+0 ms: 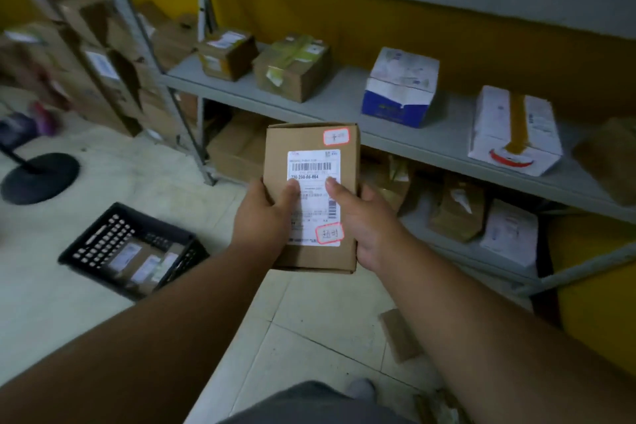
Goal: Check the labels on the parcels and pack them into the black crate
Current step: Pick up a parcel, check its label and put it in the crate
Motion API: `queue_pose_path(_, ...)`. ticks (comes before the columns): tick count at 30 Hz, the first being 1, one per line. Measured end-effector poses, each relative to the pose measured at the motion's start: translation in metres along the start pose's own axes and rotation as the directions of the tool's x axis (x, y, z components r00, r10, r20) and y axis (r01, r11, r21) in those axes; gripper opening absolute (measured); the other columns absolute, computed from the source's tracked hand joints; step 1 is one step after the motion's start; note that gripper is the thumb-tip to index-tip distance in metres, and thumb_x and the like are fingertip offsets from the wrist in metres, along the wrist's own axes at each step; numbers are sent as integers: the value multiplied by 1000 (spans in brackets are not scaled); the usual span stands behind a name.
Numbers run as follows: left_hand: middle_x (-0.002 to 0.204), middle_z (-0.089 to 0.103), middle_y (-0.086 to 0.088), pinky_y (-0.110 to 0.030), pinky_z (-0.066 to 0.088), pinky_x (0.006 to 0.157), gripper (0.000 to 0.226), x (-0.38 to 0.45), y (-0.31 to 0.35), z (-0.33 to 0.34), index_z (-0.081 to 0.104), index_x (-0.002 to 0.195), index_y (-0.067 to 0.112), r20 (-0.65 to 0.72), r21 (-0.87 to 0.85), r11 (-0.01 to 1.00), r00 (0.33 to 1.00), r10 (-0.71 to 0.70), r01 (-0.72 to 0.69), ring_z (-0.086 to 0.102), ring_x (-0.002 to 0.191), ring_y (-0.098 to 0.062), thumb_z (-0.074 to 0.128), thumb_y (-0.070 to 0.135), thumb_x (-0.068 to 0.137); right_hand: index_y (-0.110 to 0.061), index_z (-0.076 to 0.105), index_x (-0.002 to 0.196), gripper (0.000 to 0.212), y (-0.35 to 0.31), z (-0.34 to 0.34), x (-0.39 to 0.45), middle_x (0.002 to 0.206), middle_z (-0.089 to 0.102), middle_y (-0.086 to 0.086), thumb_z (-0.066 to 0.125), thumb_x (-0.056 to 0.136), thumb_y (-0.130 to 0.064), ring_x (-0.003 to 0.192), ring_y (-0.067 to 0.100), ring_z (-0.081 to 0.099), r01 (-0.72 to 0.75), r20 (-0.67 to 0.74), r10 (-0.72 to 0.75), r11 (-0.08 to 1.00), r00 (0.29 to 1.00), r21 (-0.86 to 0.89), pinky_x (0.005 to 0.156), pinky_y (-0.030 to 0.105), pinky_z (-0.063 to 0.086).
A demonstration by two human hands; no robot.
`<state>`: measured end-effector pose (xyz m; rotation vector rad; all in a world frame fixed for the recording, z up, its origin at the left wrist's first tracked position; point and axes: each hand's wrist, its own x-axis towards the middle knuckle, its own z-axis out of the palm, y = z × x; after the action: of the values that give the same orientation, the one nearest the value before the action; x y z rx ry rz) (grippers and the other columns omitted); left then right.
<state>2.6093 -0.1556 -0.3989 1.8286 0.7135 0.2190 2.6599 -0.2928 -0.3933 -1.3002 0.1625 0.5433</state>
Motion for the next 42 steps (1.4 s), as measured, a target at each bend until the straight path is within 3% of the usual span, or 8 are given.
queue_pose_path(4, 92, 65, 13, -20, 44, 56, 28, -11, -57, -131, 49, 116, 30, -180, 31, 999, 984, -16, 22, 62, 77, -1, 49, 51, 97, -16, 64, 118, 30, 59, 124, -21, 106, 76, 9, 72, 89, -16, 95, 30, 74, -95, 201, 88, 995, 976, 25, 86, 54, 58)
queue_pose_path(11, 100, 65, 14, -36, 50, 81, 31, -48, -164, -349, 51, 115, 30, -425, 48, 987, 898, -116, 151, 64, 92, -15, 52, 52, 94, -9, 67, 117, 28, 169, 326, -72, 106, 75, 16, 69, 89, -11, 95, 33, 74, -285, 475, 266, 958, 839, -31, 79, 49, 60)
queue_pose_path(14, 99, 63, 13, -35, 49, 80, 34, -66, -183, -425, 50, 120, 27, -496, 43, 984, 859, -127, 170, 64, 92, -16, 52, 50, 95, -11, 65, 127, 38, 197, 398, -93, 116, 71, 20, 67, 89, -16, 107, 39, 69, -392, 571, 365, 917, 736, -80, 91, 57, 54)
queue_pose_path(24, 106, 67, 12, -46, 57, 84, 33, -31, -227, -524, 42, 122, 36, -537, -64, 971, 812, -230, 232, 68, 92, -13, 49, 55, 95, -12, 65, 128, 52, 237, 521, -62, 122, 69, 19, 75, 80, -27, 111, 41, 67, -443, 652, 482, 863, 585, -241, 100, 60, 48)
queue_pose_path(31, 109, 63, 11, -33, 53, 68, 39, 76, -229, -569, 38, 130, 32, -549, -13, 963, 803, -232, 269, 64, 85, -8, 48, 51, 97, -14, 64, 127, 52, 233, 592, 26, 119, 72, 14, 71, 82, -39, 109, 33, 69, -339, 631, 473, 881, 614, -330, 93, 48, 55)
queue_pose_path(34, 111, 64, 9, -39, 56, 75, 39, 127, -222, -596, 38, 128, 32, -568, -7, 956, 786, -244, 293, 65, 89, -14, 48, 52, 96, -13, 57, 124, 50, 216, 638, 64, 106, 77, 8, 68, 86, -44, 94, 27, 75, -210, 586, 409, 901, 699, -379, 74, 40, 60)
queue_pose_path(37, 110, 63, 11, -33, 53, 68, 36, 172, -219, -622, 36, 126, 35, -587, 17, 954, 776, -232, 298, 63, 83, -9, 49, 51, 96, -16, 50, 118, 47, 205, 681, 103, 98, 77, 5, 71, 87, -44, 84, 24, 76, -16, 525, 282, 891, 803, -454, 76, 44, 62)
queue_pose_path(42, 107, 57, 12, -21, 41, 55, 40, 238, -224, -655, 34, 132, 31, -543, 39, 950, 805, -239, 308, 53, 73, 3, 50, 46, 98, -20, 58, 103, 27, 203, 735, 150, 94, 76, 0, 69, 90, -42, 82, 17, 76, 180, 489, 119, 834, 864, -522, 75, 44, 63)
